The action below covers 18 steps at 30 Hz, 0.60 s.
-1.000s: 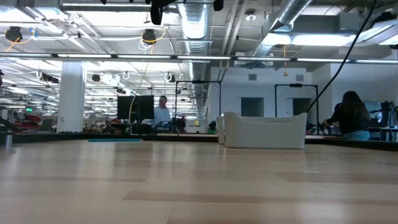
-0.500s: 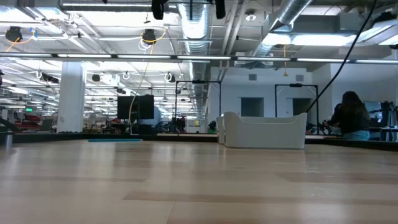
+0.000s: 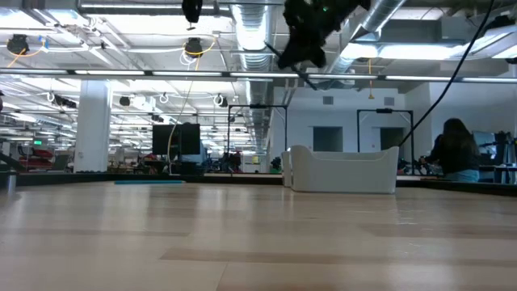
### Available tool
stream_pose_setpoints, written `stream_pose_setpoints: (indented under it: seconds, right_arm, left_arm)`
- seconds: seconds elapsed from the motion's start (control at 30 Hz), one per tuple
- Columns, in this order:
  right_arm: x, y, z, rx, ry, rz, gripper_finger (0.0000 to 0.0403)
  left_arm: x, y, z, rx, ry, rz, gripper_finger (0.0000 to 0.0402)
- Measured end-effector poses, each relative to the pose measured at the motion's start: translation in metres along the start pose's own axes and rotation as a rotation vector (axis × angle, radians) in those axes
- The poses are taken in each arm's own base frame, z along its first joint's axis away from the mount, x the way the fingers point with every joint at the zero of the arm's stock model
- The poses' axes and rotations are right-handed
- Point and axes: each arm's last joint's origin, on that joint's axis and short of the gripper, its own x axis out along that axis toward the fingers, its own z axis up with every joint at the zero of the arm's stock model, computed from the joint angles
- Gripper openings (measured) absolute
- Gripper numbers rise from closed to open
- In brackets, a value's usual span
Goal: Sort pens & pencils
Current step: Put the green pencil into the bottom bin
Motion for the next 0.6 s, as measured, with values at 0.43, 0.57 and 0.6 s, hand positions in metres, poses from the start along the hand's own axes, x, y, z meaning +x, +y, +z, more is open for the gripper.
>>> stream_pose_setpoints:
  seconds: [0.43,0.57,0.6]
  right_arm:
    - [0.017,-0.030,-0.056,0.023,0.345,-0.017,0.0043]
    - [0.031,-0.033,-0.073,0.034,0.413,0.007,0.0043]
    - [0.035,-0.034,-0.077,0.031,0.431,0.013,0.0043]
  left_arm:
    - [-0.001,0.004,-0.008,0.023,0.073,0.115,0.0119]
    - [-0.002,0.004,-0.008,0.032,0.075,0.135,0.0119]
    - [-0.002,0.004,-0.009,0.032,0.076,0.140,0.0119]
